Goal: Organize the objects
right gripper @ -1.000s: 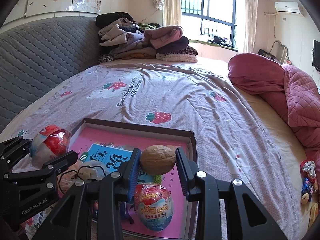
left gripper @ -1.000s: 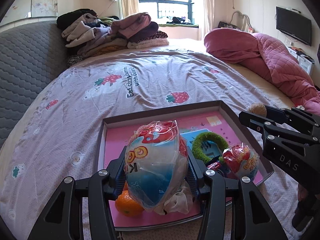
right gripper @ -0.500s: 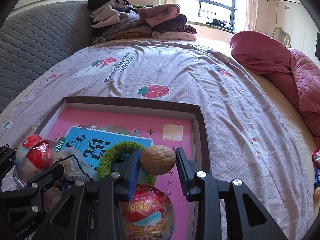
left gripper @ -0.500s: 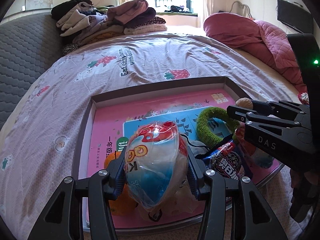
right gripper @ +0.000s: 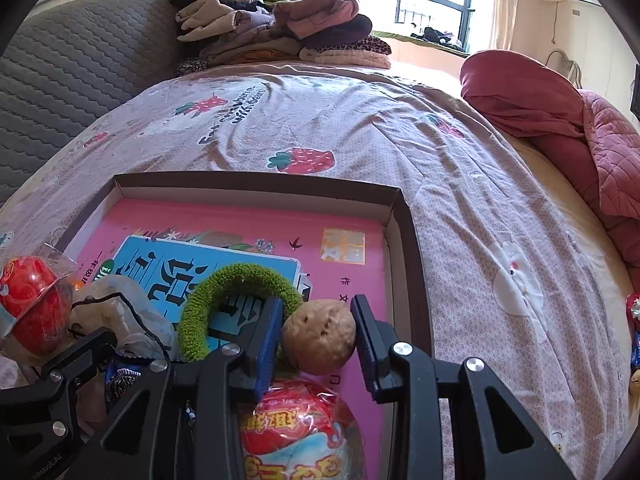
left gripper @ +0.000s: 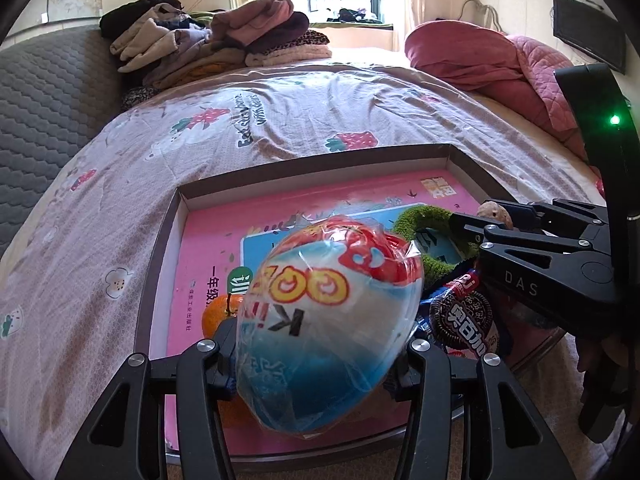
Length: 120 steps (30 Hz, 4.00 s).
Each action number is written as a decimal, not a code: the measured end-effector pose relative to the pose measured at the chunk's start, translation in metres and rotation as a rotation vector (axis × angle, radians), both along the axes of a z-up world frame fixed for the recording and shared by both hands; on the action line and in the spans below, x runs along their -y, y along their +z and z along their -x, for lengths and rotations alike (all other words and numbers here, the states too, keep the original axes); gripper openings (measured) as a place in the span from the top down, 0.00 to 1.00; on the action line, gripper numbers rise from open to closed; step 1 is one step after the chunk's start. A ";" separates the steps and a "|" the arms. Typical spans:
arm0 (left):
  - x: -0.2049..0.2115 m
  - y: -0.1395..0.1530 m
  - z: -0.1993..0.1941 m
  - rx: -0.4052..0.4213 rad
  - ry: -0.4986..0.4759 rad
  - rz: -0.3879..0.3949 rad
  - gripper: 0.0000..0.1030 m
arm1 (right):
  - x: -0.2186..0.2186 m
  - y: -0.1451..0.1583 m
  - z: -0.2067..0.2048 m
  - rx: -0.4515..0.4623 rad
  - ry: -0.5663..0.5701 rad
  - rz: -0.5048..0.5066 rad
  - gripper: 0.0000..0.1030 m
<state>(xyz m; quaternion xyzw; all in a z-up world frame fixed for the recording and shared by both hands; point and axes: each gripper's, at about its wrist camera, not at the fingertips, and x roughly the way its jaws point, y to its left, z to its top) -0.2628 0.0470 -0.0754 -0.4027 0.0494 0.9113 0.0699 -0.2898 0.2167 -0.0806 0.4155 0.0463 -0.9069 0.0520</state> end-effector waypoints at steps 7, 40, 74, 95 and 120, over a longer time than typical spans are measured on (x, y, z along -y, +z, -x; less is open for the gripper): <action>0.002 0.002 -0.003 0.020 -0.002 -0.012 0.46 | 0.002 0.007 -0.004 -0.002 -0.003 -0.009 0.64; 0.023 0.071 -0.048 -0.065 0.081 -0.011 0.24 | 0.011 0.092 -0.063 -0.143 0.035 0.017 0.42; 0.046 0.108 -0.130 -0.111 0.155 -0.021 0.23 | 0.010 0.120 -0.162 -0.186 0.024 0.046 0.35; 0.042 0.090 -0.162 -0.089 0.149 -0.010 0.23 | 0.006 0.105 -0.194 -0.162 0.011 0.029 0.35; 0.038 0.059 -0.169 -0.059 0.158 -0.034 0.23 | -0.009 0.071 -0.206 -0.125 -0.014 0.051 0.35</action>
